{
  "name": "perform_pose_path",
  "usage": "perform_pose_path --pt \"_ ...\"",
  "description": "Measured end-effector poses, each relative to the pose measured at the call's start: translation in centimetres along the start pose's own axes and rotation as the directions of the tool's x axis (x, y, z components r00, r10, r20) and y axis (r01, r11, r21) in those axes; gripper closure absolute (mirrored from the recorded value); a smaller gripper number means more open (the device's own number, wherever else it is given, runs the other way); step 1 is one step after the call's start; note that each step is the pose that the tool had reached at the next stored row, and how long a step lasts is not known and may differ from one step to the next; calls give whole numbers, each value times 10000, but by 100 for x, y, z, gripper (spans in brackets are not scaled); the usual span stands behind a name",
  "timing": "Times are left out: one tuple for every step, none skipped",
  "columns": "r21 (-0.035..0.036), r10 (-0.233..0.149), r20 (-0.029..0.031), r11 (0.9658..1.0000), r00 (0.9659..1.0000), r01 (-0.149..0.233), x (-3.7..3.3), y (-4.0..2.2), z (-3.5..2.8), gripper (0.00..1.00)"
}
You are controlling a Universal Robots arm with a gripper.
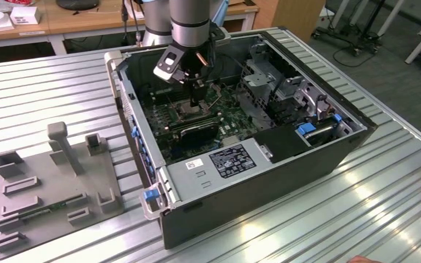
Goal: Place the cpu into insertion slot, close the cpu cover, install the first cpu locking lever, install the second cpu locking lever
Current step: 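Place the cpu into insertion slot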
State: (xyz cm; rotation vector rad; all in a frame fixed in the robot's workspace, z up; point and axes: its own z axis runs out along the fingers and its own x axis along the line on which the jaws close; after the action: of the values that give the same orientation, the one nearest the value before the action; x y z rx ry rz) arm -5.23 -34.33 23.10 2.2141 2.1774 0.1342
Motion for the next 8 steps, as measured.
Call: perform_pose_path --pt "-1 0 -1 10000 10000 0 0 0 -3 39" --pt "-2 1 -2 10000 10000 -1 0 0 -3 39" --pt "-2 0 -3 10000 10000 0 0 0 -3 39" --pt "-1 0 -2 10000 10000 0 0 0 -3 39" --pt "0 1 0 10000 10000 -1 0 0 -5 39" --pt "0 0 0 10000 10000 0 0 0 -5 39" --pt "19 -1 0 10000 10000 1 0 1 -5 39" --pt "77 1 3 10000 10000 -1 0 2 -5 39"
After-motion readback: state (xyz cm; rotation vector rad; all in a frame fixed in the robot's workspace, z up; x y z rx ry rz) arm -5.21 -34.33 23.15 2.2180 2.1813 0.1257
